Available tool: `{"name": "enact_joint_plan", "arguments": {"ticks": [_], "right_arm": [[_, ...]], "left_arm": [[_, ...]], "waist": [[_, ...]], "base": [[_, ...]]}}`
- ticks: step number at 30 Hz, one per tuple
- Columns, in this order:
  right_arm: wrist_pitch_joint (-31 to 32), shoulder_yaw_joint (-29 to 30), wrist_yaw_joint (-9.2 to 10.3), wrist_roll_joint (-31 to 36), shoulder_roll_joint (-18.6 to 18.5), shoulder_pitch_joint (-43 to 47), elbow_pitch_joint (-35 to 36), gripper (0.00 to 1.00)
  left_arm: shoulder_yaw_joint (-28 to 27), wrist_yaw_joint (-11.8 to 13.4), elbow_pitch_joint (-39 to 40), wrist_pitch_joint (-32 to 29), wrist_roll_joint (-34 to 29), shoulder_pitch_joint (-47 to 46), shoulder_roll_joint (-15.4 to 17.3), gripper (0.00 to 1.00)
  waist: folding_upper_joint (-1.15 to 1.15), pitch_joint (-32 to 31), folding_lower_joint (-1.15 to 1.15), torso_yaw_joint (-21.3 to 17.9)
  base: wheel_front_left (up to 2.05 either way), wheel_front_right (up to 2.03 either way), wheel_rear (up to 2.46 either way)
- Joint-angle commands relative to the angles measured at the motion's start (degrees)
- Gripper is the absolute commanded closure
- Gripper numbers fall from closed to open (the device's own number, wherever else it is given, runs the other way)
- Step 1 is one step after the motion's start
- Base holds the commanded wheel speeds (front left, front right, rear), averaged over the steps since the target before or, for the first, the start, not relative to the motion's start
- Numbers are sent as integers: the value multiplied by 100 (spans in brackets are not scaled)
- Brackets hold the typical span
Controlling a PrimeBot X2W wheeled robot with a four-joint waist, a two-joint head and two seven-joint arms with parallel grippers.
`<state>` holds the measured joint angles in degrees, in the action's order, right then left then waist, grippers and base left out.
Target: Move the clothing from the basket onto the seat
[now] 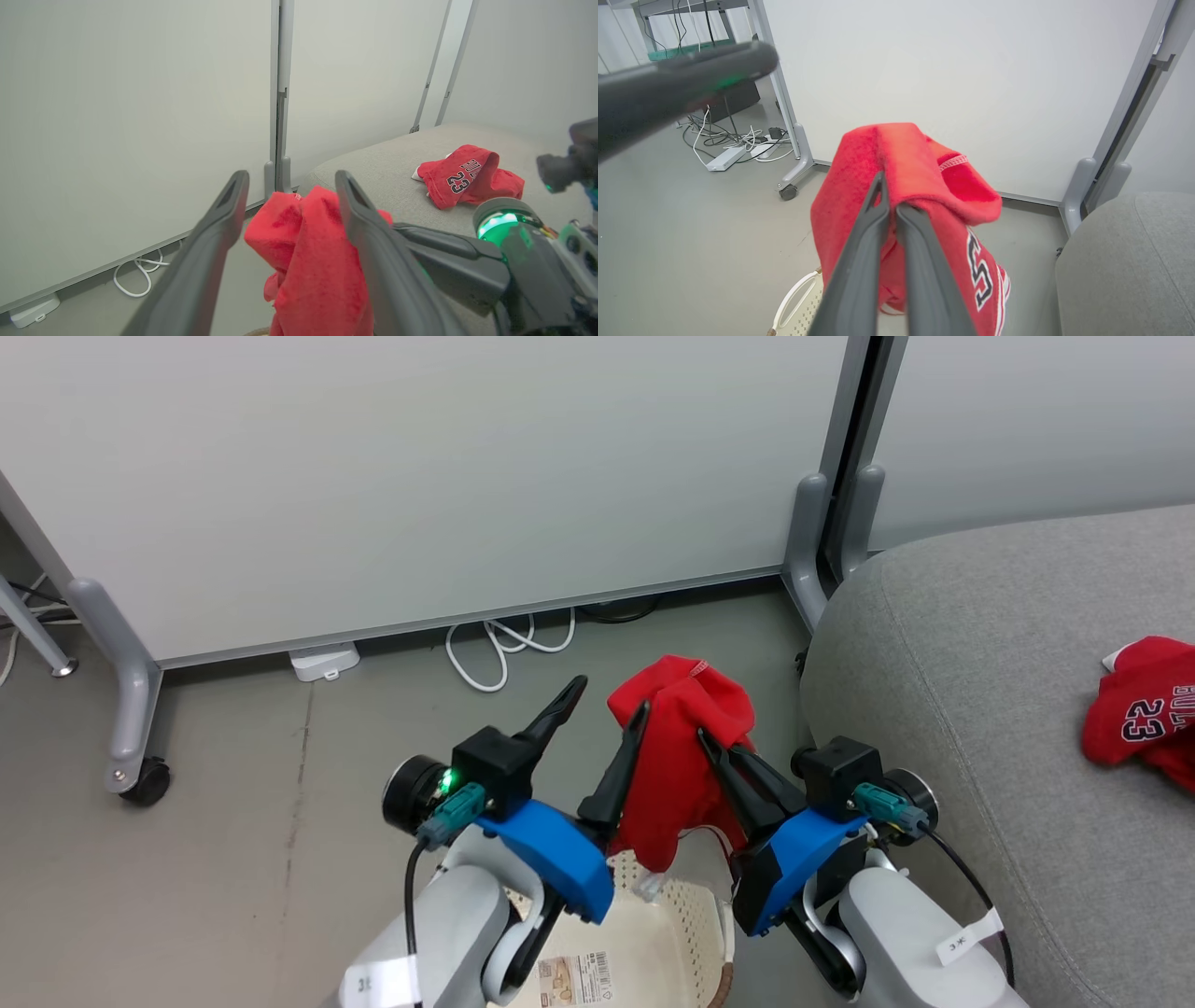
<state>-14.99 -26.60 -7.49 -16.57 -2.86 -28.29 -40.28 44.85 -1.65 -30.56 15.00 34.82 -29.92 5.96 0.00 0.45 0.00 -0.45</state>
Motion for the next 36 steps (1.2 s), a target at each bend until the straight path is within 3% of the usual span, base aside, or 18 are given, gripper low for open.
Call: {"name": "enact_joint_plan", "arguments": {"ticks": [1,10,22,36], "right_arm": [[-28,19,-1,41,-5,93,50,100],[-28,143,-1,260,-5,302,216,100],[-28,246,-1,286,-5,427,332,100],[-28,329,-1,273,-5,510,446,100]], "left_arm": [[-120,-21,72,27,-115,166,39,0],[-1307,-250,587,27,-1138,1357,86,0],[-2630,-423,1053,27,-1756,2304,-30,0],[-3097,-560,1214,27,-2084,2652,-237,0]], "waist": [[0,4,0,-10],[0,9,0,-80],[0,-8,0,-107],[0,1,0,-131]], "base": [[0,0,0],[0,0,0],[0,0,0],[0,0,0]]}}
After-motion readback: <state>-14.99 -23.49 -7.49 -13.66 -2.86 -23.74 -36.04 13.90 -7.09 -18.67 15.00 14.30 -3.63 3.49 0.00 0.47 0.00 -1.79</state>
